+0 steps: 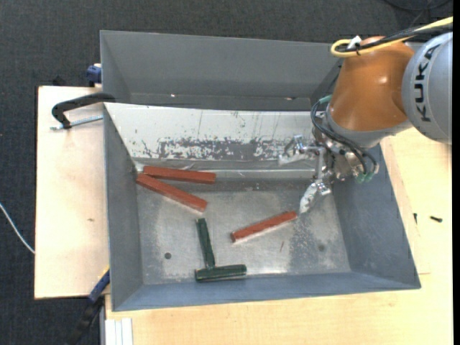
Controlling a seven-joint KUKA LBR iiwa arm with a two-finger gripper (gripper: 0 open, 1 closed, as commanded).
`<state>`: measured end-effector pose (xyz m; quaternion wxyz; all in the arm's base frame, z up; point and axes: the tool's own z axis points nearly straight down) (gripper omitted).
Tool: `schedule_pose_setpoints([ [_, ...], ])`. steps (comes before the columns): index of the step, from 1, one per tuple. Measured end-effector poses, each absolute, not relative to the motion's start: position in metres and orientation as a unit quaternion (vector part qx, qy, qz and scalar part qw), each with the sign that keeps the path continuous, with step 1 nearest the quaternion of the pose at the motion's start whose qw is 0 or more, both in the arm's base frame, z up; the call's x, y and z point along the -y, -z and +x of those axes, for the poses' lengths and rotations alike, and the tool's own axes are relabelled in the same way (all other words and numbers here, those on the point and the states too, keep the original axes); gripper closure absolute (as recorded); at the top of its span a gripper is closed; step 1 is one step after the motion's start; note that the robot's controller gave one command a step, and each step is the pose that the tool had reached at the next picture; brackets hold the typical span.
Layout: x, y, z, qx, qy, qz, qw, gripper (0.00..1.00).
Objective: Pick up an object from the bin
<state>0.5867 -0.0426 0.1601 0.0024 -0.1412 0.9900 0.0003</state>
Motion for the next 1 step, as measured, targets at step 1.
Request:
schedule_pose_setpoints([
  [1,0.0363,-0.1571,0.5802,-0.999,-0.001,-0.036,0.001,0.00],
])
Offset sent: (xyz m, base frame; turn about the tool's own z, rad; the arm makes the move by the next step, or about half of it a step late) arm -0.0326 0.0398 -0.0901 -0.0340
